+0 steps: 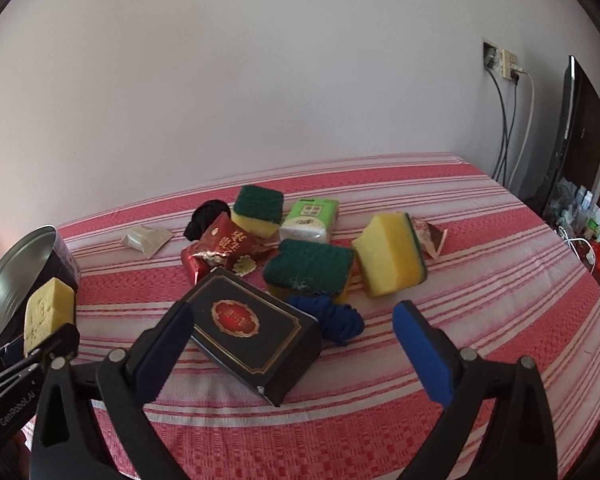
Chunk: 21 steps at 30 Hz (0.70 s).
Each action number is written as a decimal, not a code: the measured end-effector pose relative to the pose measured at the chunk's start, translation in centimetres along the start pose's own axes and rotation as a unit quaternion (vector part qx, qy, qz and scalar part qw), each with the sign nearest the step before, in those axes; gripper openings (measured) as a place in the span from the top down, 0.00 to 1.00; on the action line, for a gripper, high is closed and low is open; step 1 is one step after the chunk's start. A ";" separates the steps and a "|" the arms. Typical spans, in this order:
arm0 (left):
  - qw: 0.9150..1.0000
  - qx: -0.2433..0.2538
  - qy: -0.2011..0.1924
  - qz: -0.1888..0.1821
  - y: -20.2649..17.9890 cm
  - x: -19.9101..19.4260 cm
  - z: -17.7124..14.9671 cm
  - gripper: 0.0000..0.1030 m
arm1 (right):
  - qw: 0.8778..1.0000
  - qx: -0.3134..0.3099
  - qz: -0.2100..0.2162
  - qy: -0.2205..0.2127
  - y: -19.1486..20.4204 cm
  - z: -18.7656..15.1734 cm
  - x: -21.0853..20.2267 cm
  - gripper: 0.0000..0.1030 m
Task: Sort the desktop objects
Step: 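Lift the yellow sponge with the left tool while the right tool grasps the black gift box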
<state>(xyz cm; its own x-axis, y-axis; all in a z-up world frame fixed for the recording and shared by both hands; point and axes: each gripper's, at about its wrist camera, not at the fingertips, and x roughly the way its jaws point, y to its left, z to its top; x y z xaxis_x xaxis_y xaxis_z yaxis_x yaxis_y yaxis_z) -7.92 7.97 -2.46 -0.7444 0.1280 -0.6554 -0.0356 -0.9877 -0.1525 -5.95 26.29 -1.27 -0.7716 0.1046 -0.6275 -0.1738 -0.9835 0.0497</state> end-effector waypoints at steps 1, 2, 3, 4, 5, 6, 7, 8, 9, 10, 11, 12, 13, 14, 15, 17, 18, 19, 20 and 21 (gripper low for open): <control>1.000 0.002 -0.002 0.000 0.0 -0.2 0.0 0.38 | 1.000 -0.009 0.003 0.003 0.4 0.1 0.4 0.03; 1.000 0.003 -0.002 0.000 0.1 -0.1 0.1 0.38 | 1.000 -0.018 0.006 0.009 0.9 0.1 1.0 0.03; 1.000 0.003 0.000 -0.001 0.2 0.0 0.0 0.38 | 0.999 -0.027 0.013 0.018 1.4 0.1 1.7 0.03; 1.000 0.002 0.003 -0.002 0.3 0.0 0.0 0.37 | 0.999 -0.034 0.022 0.027 1.8 0.1 2.5 0.03; 1.000 0.002 0.005 -0.002 0.4 0.1 0.0 0.38 | 0.998 -0.039 0.024 0.037 2.2 0.0 3.2 0.03; 1.000 0.001 0.007 -0.002 0.6 0.2 -0.1 0.38 | 0.998 -0.044 0.025 0.044 2.5 -0.1 3.8 0.03; 1.000 -0.001 0.008 -0.001 0.7 0.2 -0.2 0.37 | 0.997 -0.046 0.035 0.044 2.7 -0.2 4.1 0.03; 1.000 -0.002 0.010 0.000 0.8 0.2 -0.3 0.37 | 0.997 -0.051 0.035 0.049 3.0 -0.2 4.5 0.03; 1.000 -0.004 0.012 0.000 0.9 0.2 -0.3 0.37 | 0.997 -0.058 0.032 0.050 3.3 -0.3 4.7 0.03; 1.000 -0.006 0.015 -0.001 1.0 0.3 -0.3 0.37 | 0.996 -0.069 0.027 0.053 3.7 -0.3 4.9 0.03; 1.000 -0.008 0.016 -0.003 1.2 0.2 -0.4 0.38 | 0.995 -0.078 0.023 0.054 4.1 -0.4 5.0 0.03; 1.000 -0.008 0.015 -0.003 1.2 0.0 -0.4 0.37 | 0.995 -0.081 0.028 0.054 4.3 -0.5 5.0 0.03; 1.000 -0.007 0.014 -0.002 1.2 0.0 -0.5 0.37 | 0.994 -0.081 0.040 0.056 4.4 -0.6 4.9 0.03; 1.000 -0.007 0.014 -0.002 1.2 0.0 -0.4 0.37 | 0.994 -0.080 0.051 0.060 4.5 -0.6 5.0 0.04; 1.000 -0.008 0.014 -0.002 1.2 0.0 -0.4 0.37 | 0.993 -0.082 0.053 0.060 4.6 -0.7 4.9 0.04; 1.000 -0.010 0.015 -0.003 1.2 0.0 -0.4 0.37 | 0.993 -0.090 0.053 0.058 5.0 -0.9 4.8 0.17; 1.000 -0.009 0.014 -0.002 1.2 0.0 -0.4 0.37 | 0.993 -0.094 0.049 0.060 5.2 -1.0 4.9 0.21; 1.000 -0.009 0.014 -0.001 1.2 0.0 -0.5 0.37 | 0.992 -0.094 0.050 0.069 5.3 -1.0 5.3 0.29; 1.000 -0.009 0.015 -0.001 1.1 0.0 -0.5 0.37 | 0.991 -0.091 0.056 0.083 5.2 -1.1 5.7 0.37; 1.000 -0.010 0.015 -0.002 1.2 0.0 -0.5 0.37 | 0.989 -0.086 0.068 0.101 5.2 -1.4 6.3 0.41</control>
<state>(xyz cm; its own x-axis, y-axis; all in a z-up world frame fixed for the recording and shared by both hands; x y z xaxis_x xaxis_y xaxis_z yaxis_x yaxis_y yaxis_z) -7.62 6.85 -3.02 -0.7234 0.1348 -0.6771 -0.0244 -0.9851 -0.1701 -10.86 21.65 -6.01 -0.6399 -0.0458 -0.7671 0.0434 -0.9988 0.0234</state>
